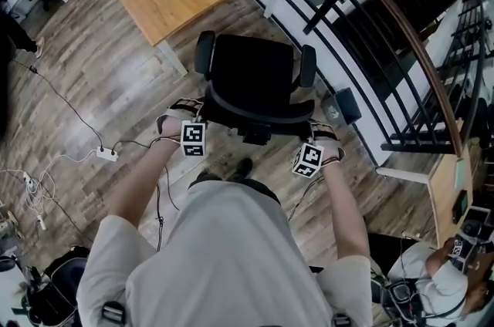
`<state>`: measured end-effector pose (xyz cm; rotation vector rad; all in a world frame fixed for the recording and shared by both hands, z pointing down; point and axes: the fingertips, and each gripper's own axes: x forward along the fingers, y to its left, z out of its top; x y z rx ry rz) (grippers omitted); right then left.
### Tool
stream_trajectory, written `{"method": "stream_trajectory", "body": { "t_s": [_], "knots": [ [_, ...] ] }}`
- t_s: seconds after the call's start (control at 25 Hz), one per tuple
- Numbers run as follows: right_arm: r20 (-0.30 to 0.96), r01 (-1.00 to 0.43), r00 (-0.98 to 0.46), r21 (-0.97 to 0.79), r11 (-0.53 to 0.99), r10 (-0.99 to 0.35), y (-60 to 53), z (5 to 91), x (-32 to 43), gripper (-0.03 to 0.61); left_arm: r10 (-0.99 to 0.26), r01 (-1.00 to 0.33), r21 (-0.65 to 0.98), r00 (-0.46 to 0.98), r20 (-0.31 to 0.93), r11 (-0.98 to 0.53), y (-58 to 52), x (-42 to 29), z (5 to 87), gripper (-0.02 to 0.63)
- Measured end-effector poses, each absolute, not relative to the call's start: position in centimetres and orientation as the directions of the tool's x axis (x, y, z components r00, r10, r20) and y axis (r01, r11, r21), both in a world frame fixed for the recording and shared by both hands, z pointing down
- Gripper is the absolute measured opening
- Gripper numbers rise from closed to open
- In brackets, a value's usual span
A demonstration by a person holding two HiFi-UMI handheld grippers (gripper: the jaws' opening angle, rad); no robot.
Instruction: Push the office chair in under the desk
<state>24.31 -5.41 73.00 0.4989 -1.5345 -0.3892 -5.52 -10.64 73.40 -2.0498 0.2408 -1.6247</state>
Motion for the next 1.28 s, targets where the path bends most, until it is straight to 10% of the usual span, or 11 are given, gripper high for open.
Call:
{"method": "stream_trajectory", "body": {
  "t_s": [1.28],
  "knots": [
    [0.836, 0.133, -0.072, 0.549, 0.826, -0.544, -29.2, 72.3, 26.9, 0.121, -0.508, -0.027, -0.512, 0.181, 0.842, -0.858, -27.2, -3.4, 73.0, 0.091]
  ]
}}
